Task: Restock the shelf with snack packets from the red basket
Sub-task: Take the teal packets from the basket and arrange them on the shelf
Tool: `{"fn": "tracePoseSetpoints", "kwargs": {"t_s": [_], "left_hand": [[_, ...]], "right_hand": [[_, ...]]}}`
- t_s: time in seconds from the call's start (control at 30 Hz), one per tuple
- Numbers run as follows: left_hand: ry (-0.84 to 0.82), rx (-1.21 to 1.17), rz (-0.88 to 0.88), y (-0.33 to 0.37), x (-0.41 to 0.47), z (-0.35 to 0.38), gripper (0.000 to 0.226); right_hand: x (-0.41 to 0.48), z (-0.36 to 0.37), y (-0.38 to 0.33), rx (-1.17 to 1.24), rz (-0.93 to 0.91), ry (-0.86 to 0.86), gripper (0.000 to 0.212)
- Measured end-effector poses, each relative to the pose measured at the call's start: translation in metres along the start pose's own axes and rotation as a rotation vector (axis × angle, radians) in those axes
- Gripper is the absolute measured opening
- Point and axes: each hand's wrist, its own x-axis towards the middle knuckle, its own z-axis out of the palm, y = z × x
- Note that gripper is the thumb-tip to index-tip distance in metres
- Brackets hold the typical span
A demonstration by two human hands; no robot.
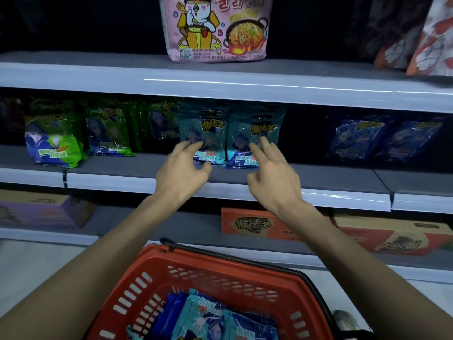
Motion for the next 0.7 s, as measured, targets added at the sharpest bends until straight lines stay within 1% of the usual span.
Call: {"fn": "tracePoseSetpoints", "kwargs": {"t_s": [0.07,0.1,0.2,0.3,0.4,0.43,0.47,0.57,0.6,0.63,0.7], "left_hand": [[-0.05,-0.239,-0.075,-0.003,-0.024,-0.005,0.062],[-0.065,-0.297,-0.095,-0.005,-0.037,-0.008,0.063],[-0.078,-0.343,-0.128,-0.008,-0.072,-0.014,0.065],[-0.091,-0.403,-0.198,-0.01,-0.103,-0.02,0.065],[-0.109,-0.441,-0.211,-0.011,-0.13,-0.028,0.064],[-0.117,-0.456,-0.23,-0.011,-0.136,-0.031,0.064],[-0.125,-0.485,-0.261,-0.011,-0.143,-0.035,0.062],[-0.153,-0.658,-0.385,-0.012,-0.16,-0.047,0.053],[-0.164,-0.716,-0.418,-0.014,-0.166,-0.051,0.048],[-0.185,-0.76,-0.452,-0.016,-0.173,-0.054,0.043],[-0.21,-0.811,-0.499,-0.022,-0.186,-0.056,0.038]], "right_hand": [[-0.018,-0.007,-0.007,0.047,-0.016,0.014,0.07],[-0.027,-0.009,-0.011,0.063,-0.03,0.02,0.07],[-0.055,-0.017,-0.02,0.081,-0.057,0.027,0.071],[-0.08,-0.026,-0.029,0.101,-0.058,0.021,0.072],[-0.102,-0.035,-0.037,0.183,-0.049,0.007,0.073],[-0.109,-0.038,-0.04,0.27,-0.02,-0.016,0.074],[-0.117,-0.041,-0.044,0.418,0.051,-0.069,0.074],[-0.133,-0.046,-0.054,1.065,0.397,-0.276,0.07],[-0.137,-0.045,-0.055,1.204,0.484,-0.338,0.069],[-0.141,-0.042,-0.055,1.286,0.531,-0.393,0.069],[-0.152,-0.03,-0.057,1.336,0.565,-0.482,0.063]]}}
